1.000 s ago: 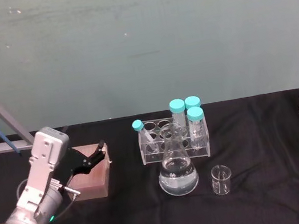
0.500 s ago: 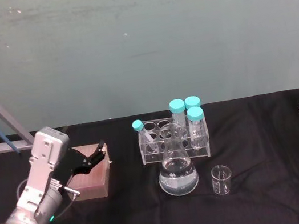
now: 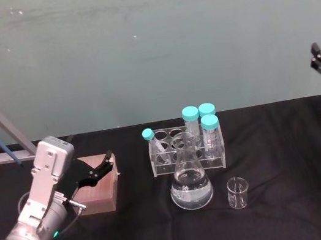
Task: Place the experimental apparatus aside using one hand.
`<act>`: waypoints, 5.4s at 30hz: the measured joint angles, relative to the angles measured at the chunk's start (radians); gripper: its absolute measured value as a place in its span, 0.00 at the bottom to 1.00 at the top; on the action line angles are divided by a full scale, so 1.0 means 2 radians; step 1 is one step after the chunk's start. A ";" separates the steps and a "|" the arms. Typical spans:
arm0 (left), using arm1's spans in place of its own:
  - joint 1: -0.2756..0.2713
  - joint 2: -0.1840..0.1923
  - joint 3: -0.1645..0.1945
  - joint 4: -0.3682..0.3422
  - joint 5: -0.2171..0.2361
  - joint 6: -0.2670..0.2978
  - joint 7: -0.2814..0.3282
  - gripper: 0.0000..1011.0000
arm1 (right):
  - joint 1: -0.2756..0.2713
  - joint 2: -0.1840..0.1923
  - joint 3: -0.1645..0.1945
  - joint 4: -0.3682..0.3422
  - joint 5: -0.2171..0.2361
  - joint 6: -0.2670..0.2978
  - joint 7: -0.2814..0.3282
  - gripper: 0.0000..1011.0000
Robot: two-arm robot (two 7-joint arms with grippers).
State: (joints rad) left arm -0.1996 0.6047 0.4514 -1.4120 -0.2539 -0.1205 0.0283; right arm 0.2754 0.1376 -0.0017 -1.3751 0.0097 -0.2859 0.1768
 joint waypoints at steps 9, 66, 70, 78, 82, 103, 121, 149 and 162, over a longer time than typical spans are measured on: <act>0.000 0.000 0.000 0.000 0.000 0.000 0.000 0.99 | 0.005 0.014 -0.028 0.008 0.027 0.007 0.038 0.99; 0.000 0.000 0.000 0.000 0.000 0.000 0.000 0.99 | -0.008 0.128 -0.145 0.048 0.161 0.056 0.237 0.99; 0.000 0.000 0.000 0.000 0.000 0.000 0.000 0.99 | 0.000 0.130 -0.157 0.057 0.164 0.052 0.246 0.99; 0.000 0.000 0.000 0.000 0.000 0.000 0.000 0.99 | 0.008 0.132 -0.172 0.065 0.169 0.051 0.251 0.99; 0.000 0.000 0.000 0.000 0.000 0.000 0.000 0.99 | 0.013 0.133 -0.180 0.070 0.173 0.050 0.251 0.99; 0.000 0.000 0.000 0.000 0.000 0.000 0.000 0.99 | 0.020 0.134 -0.192 0.071 0.190 0.055 0.240 0.99; 0.000 0.000 0.000 0.000 0.000 0.000 0.000 0.99 | 0.020 0.134 -0.192 0.072 0.187 0.053 0.241 0.99; 0.000 0.000 0.000 0.000 0.000 0.000 0.000 0.99 | 0.047 0.138 -0.222 0.100 0.189 0.026 0.262 0.99; 0.000 0.000 0.000 0.000 0.000 0.000 0.000 0.99 | 0.080 0.134 -0.248 0.135 0.167 0.003 0.285 0.99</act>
State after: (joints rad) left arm -0.1996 0.6047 0.4514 -1.4120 -0.2539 -0.1205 0.0283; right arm 0.4352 0.4056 -0.4986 -1.1049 0.3427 -0.2807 0.7462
